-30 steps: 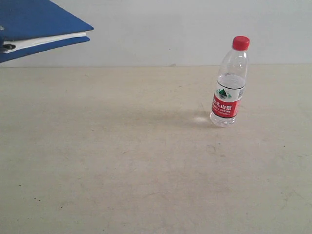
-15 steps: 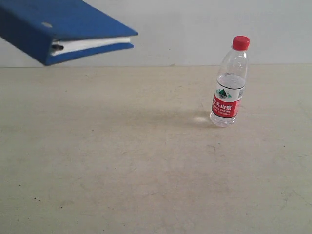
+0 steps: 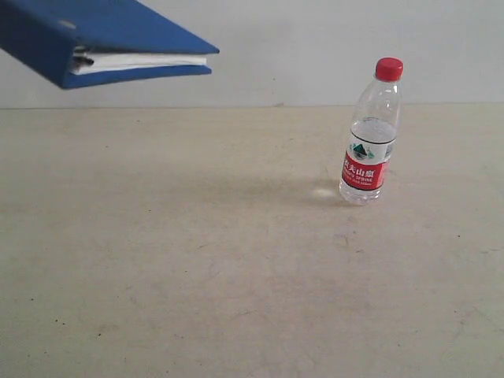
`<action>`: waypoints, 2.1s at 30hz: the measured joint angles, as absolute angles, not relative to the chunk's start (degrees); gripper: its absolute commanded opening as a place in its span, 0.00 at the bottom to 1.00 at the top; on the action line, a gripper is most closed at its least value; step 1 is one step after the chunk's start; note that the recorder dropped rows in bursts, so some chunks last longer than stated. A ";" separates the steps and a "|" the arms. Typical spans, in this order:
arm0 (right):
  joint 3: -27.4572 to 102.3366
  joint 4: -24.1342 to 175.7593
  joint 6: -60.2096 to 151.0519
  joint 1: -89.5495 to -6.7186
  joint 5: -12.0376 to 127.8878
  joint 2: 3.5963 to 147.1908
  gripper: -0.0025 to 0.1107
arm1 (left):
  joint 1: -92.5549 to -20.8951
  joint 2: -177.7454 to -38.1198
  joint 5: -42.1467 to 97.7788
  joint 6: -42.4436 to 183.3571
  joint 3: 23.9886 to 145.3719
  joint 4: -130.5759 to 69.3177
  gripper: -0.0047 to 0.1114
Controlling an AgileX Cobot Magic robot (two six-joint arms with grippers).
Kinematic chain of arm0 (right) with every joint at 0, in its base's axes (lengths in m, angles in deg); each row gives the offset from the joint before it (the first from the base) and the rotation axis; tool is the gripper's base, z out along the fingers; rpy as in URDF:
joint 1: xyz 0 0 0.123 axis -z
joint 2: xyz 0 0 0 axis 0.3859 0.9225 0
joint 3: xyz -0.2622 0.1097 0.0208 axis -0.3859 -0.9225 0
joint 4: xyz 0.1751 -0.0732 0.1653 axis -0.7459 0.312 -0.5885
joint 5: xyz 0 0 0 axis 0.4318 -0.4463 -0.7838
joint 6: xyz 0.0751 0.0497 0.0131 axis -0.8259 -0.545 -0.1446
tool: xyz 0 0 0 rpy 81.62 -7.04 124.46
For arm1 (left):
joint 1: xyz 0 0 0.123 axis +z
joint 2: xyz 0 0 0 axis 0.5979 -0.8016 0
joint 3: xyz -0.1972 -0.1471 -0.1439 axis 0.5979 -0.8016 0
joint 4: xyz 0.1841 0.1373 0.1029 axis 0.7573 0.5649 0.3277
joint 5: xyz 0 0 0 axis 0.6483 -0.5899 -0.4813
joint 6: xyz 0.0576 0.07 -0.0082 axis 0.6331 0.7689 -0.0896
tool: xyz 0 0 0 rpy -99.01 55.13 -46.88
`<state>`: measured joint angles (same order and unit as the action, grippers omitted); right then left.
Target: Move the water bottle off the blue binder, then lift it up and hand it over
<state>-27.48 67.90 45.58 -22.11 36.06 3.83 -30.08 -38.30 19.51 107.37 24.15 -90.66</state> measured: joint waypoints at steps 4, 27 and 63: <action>-27.48 67.90 45.58 -22.11 36.06 3.83 0.03 | -30.08 -38.30 19.49 65.91 24.15 -56.19 0.08; -27.48 67.90 45.58 -22.11 36.06 3.83 0.03 | -30.08 -38.30 10.68 55.15 23.90 -25.14 0.08; -27.48 67.90 45.58 -22.11 36.06 3.83 0.03 | -30.08 -38.30 8.94 61.14 23.90 -28.13 0.08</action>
